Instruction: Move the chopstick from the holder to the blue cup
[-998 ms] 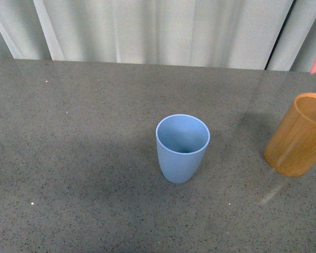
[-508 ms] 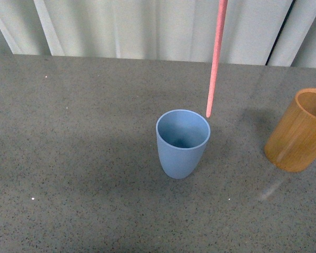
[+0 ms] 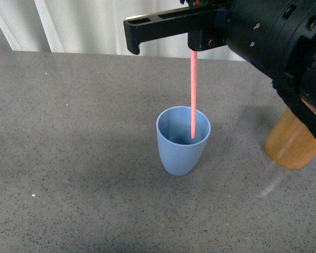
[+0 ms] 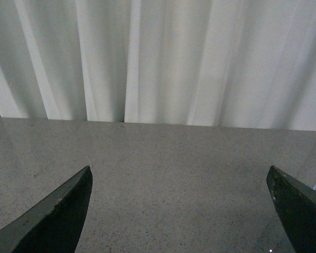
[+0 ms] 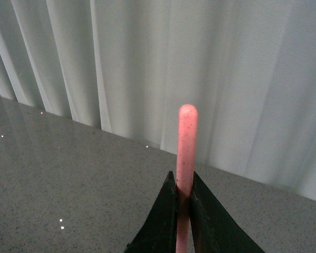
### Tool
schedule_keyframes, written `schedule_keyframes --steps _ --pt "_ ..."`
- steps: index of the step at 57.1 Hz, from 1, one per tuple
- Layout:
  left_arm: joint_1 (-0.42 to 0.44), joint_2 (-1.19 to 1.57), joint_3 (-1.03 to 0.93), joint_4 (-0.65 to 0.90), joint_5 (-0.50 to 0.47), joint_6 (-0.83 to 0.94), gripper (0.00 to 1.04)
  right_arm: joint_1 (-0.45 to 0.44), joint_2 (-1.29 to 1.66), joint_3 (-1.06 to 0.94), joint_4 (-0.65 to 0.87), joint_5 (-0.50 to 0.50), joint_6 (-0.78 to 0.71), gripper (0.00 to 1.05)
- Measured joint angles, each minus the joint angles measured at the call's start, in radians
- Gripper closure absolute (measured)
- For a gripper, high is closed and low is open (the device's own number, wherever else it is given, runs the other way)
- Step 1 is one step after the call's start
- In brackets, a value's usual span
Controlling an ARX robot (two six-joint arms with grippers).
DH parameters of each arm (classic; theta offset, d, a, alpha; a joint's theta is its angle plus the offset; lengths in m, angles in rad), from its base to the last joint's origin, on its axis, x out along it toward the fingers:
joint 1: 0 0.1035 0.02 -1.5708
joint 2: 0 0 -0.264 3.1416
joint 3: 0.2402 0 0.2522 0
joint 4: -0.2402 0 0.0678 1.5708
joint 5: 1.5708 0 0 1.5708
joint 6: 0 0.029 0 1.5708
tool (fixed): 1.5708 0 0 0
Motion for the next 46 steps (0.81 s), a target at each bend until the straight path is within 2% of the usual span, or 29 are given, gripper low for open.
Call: schedule_keyframes --steps 16,19,24,46 --pt "0.0 0.0 0.0 0.0 0.0 0.0 0.07 0.006 0.069 -0.013 0.027 0.026 0.006 1.01" --pt "0.0 0.0 0.0 0.0 0.0 0.0 0.07 0.007 0.067 -0.025 0.015 0.032 0.014 0.87" --pt "0.0 0.0 0.0 0.0 0.0 0.0 0.07 0.001 0.05 -0.039 -0.004 0.042 0.031 0.71" --pt "0.0 0.0 0.0 0.0 0.0 0.0 0.07 -0.072 -0.219 -0.095 -0.127 0.04 0.064 0.12"
